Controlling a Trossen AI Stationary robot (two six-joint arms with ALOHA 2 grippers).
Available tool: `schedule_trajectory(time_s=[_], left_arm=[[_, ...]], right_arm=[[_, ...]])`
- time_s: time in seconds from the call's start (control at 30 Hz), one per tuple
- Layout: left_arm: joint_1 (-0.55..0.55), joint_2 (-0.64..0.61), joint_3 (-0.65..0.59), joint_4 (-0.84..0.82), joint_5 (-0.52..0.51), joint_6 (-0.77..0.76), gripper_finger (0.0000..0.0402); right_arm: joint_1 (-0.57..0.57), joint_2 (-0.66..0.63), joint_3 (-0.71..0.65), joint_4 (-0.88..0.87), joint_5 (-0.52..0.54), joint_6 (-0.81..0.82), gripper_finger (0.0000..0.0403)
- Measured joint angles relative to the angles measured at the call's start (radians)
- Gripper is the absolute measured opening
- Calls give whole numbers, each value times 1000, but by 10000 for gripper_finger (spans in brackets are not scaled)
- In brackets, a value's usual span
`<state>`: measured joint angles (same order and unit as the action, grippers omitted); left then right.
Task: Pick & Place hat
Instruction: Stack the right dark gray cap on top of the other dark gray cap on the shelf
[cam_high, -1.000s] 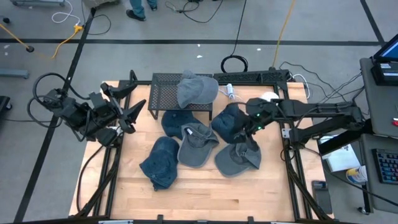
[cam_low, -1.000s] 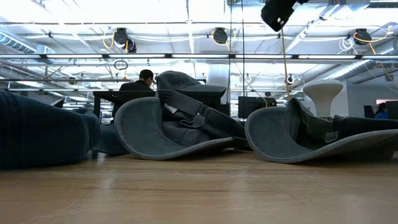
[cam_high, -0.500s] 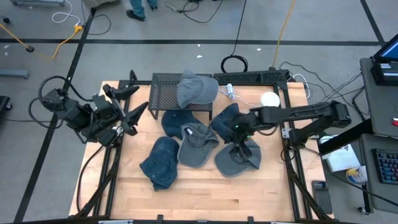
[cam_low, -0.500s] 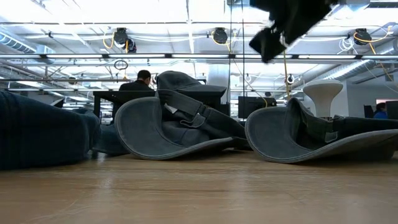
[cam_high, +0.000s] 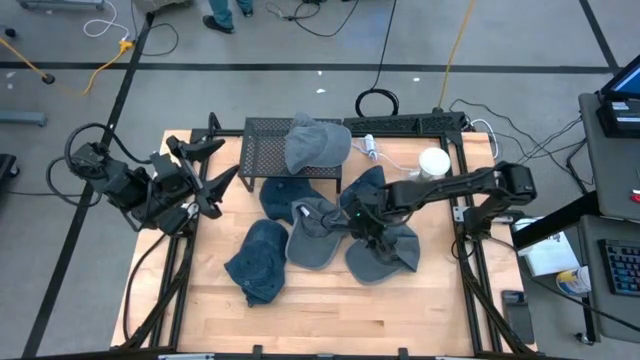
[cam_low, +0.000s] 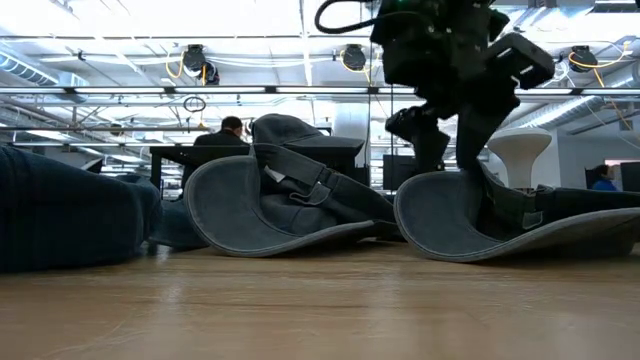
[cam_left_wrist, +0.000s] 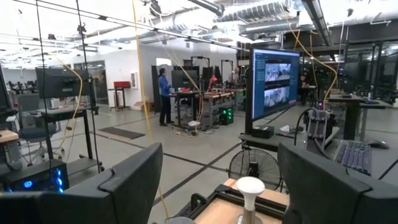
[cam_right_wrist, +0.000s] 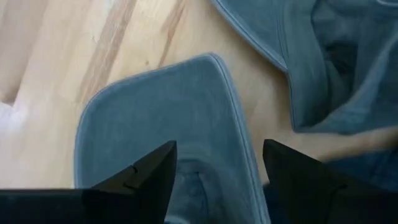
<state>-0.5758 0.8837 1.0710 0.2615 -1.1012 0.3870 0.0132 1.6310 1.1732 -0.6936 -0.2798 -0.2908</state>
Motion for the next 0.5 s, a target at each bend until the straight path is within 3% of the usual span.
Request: schedule_trajectory(time_s=[0.27, 0.5], left_arm=[[0, 0, 0, -1, 0, 0, 319], [0, 0, 0, -1, 0, 8, 319]], right_arm=[[0, 54, 0, -7, 21, -49, 191], [0, 31, 0, -7, 21, -63, 67]])
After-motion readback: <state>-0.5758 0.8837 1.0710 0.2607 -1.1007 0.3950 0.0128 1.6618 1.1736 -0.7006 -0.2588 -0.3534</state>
